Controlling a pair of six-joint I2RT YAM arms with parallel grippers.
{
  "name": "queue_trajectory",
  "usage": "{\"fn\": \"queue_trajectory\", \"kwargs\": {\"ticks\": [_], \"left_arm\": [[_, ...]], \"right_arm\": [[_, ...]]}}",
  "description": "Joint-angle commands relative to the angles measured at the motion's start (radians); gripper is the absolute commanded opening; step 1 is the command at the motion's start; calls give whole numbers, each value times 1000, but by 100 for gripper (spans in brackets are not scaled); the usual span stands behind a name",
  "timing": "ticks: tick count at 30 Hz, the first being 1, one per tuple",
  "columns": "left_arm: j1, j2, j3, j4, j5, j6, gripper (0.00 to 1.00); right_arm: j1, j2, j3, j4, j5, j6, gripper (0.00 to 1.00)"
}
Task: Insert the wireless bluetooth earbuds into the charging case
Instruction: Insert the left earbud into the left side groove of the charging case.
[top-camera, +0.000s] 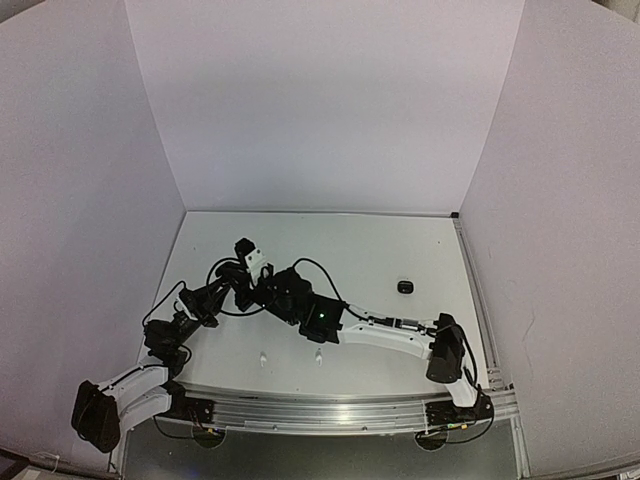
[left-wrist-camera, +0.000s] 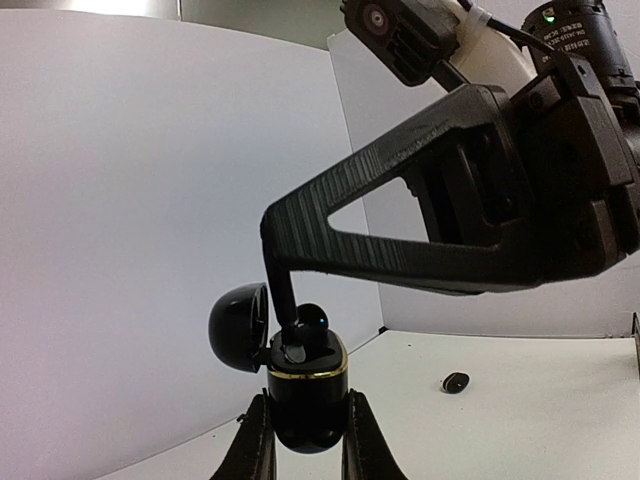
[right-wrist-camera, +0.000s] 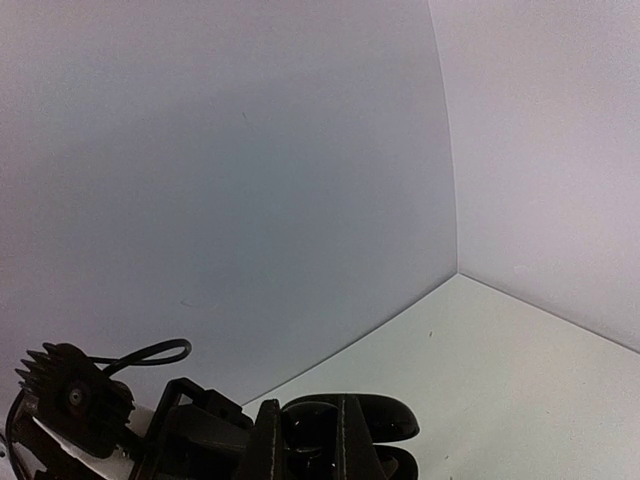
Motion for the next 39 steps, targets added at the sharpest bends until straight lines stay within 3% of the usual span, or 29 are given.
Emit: {"fn": "queue_trajectory", "kwargs": {"ticks": [1, 15, 27, 39], "left_arm": [[-3, -5, 30, 32, 0, -13, 0], [-2, -1, 37, 37, -27, -16, 0], [-2, -20, 51, 23, -73, -68, 0], [-2, -16, 59, 24, -70, -77, 0]], "right_arm": [[-2, 24, 45, -2, -16, 12, 0], [-5, 64, 75, -17, -26, 26, 0], [-5, 30, -43, 111, 15, -6, 0], [-5, 63, -39, 137, -1, -55, 0]]}}
